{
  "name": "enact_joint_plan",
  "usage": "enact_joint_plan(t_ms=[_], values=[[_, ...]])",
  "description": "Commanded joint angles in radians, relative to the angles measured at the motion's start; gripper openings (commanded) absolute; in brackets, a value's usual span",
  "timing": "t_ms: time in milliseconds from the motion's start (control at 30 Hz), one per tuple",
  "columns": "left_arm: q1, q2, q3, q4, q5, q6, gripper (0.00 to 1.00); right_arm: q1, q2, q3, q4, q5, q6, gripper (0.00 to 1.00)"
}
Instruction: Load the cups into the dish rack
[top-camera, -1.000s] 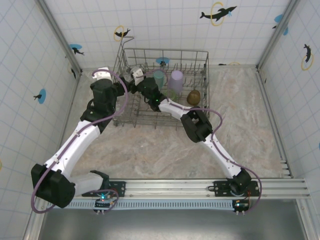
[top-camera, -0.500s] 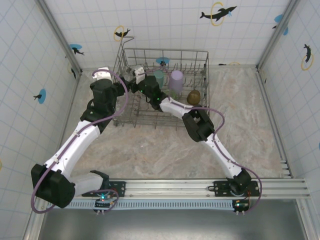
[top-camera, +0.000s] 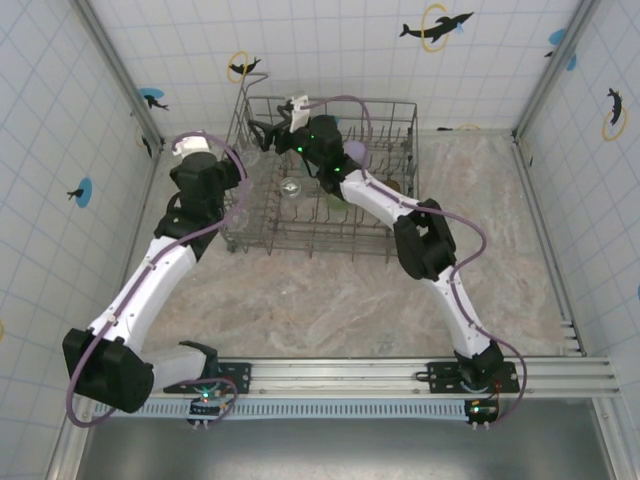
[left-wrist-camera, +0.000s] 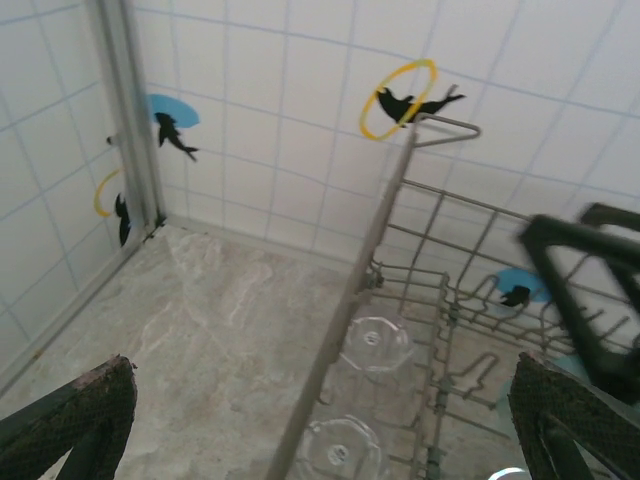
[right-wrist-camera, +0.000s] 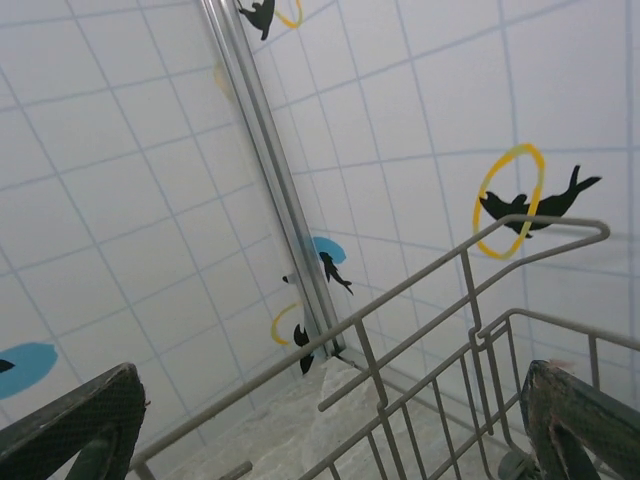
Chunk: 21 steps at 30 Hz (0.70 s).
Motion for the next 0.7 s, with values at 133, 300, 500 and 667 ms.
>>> enact_joint_plan(t_ms=[133, 300, 500, 667], values=[[0.138, -0.035, -0.039, -0.027, 0.035, -0.091, 0.98, -0.023, -0.254, -0.184, -0.155, -0.003, -0.034, 1.00], [0.227, -0.056, -0.115, -0.023, 0.065, -0.167, 0.97, -0.046, -0.436, -0.381, -0.211, 0.048, -0.083, 1.00], [0.268, -0.082, -0.164, -0.021, 0.022, -0.195, 0.97, -0.115, -0.641, -0.596, -0.295, 0.099, -0.059, 1.00], [0.293, -0.140, -0.242, 0.029, -0.042, -0.204, 0.98, -0.200, -0.814, -0.770, -0.329, 0.122, -0.012, 1.00]])
